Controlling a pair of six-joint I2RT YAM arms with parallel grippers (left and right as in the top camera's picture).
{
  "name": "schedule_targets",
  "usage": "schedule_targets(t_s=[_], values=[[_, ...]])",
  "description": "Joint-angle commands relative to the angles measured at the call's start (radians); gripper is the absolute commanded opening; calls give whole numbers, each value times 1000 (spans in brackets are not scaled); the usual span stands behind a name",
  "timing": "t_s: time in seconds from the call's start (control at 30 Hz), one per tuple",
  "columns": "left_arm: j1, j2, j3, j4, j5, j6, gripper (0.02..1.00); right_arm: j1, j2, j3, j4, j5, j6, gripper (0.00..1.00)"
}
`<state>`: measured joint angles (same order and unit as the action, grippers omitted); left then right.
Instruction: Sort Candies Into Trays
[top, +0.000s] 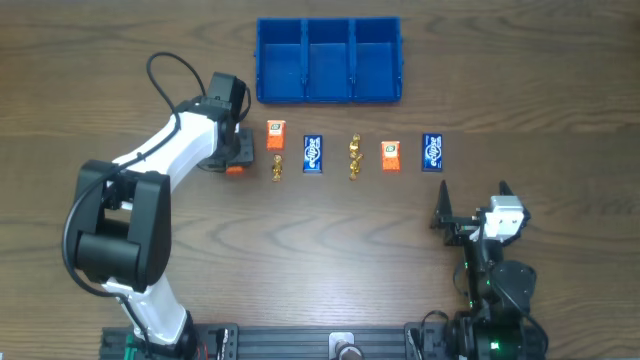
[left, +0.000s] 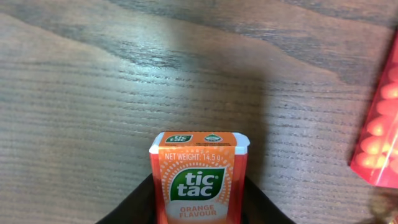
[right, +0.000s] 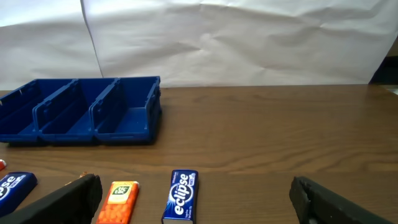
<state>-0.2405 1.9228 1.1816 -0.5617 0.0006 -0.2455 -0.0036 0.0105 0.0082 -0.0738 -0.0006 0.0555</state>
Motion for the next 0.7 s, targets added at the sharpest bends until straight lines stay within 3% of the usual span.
schedule_targets(t_s=[0.03, 0.2, 0.3, 0.47, 0.7], values=[[-28, -11, 108, -77, -51, -47, 283, -5, -7, 0, -10, 6, -12, 1000], [-144, -61, 517, -290, -189, -126, 279, -5, -7, 0, -10, 6, -12, 998], [-180, 4, 768, -301, -237, -120, 281, -5, -7, 0, -10, 6, -12, 1000], [-175, 242, 1052, -315, -212, -92, 275, -5, -7, 0, -10, 6, -12, 1000], [-141, 413, 1101, -305, -158, -98, 290, -5, -7, 0, -10, 6, -12, 1000]])
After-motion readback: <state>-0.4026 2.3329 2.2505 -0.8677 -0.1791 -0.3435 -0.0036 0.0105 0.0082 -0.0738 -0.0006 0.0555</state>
